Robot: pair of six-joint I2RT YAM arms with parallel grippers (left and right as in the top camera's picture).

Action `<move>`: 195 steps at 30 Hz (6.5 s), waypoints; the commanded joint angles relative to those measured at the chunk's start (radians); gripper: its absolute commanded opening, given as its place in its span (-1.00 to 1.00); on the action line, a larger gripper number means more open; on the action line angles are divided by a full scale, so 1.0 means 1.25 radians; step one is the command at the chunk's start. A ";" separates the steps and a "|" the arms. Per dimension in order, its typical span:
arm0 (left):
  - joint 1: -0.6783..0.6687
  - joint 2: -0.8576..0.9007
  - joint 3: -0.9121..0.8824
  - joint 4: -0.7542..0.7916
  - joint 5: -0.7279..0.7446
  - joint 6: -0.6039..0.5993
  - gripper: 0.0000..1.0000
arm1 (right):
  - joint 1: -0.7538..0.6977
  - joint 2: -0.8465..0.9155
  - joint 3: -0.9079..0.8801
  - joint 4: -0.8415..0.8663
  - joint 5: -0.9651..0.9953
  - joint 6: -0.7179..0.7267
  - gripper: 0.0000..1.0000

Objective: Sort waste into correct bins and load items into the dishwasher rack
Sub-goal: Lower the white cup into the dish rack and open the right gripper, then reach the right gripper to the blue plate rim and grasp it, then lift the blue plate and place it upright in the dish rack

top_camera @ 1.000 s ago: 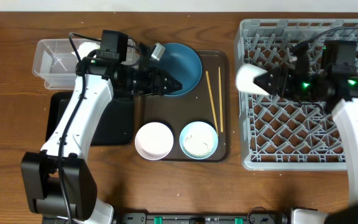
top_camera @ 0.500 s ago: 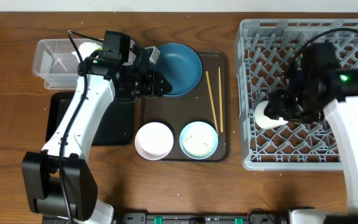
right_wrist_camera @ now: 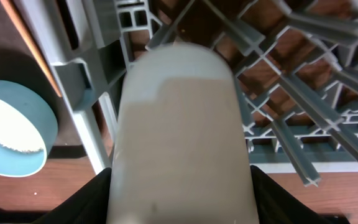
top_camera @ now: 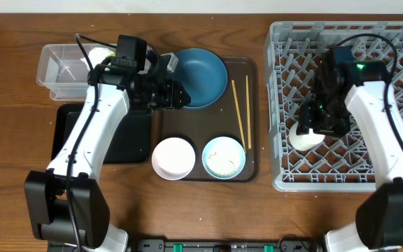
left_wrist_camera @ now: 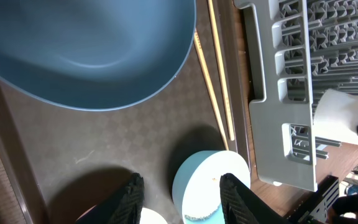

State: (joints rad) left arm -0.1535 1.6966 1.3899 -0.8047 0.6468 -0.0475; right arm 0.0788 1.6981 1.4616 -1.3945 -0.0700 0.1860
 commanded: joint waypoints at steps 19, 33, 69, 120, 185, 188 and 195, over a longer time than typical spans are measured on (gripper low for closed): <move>-0.001 -0.002 0.010 -0.002 -0.010 0.011 -0.13 | 0.012 0.054 0.066 0.025 -0.034 -0.009 0.67; 0.005 -0.016 0.015 -0.019 -0.113 0.011 0.22 | 0.123 0.057 0.197 0.228 -0.133 0.024 0.52; 0.027 -0.164 0.043 -0.122 -0.345 0.011 0.72 | 0.308 0.433 0.180 0.598 -0.027 0.225 -0.60; 0.027 -0.165 0.043 -0.122 -0.345 0.011 0.89 | -0.129 0.074 0.191 0.880 0.919 -0.655 -0.97; 0.027 -0.164 0.043 -0.122 -0.345 0.011 0.89 | -0.071 0.192 0.191 0.809 0.718 -0.668 0.82; 0.027 -0.165 0.043 -0.122 -0.345 0.011 0.89 | -0.064 0.145 0.191 0.829 0.717 -0.646 0.98; 0.027 -0.165 0.043 -0.122 -0.345 0.011 0.89 | -0.042 0.002 0.191 0.747 0.465 -0.505 0.98</move>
State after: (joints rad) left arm -0.1223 1.4860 1.4368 -0.9550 0.2287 -0.0444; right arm 0.0105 1.8091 1.6920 -0.4259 0.7006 -0.5762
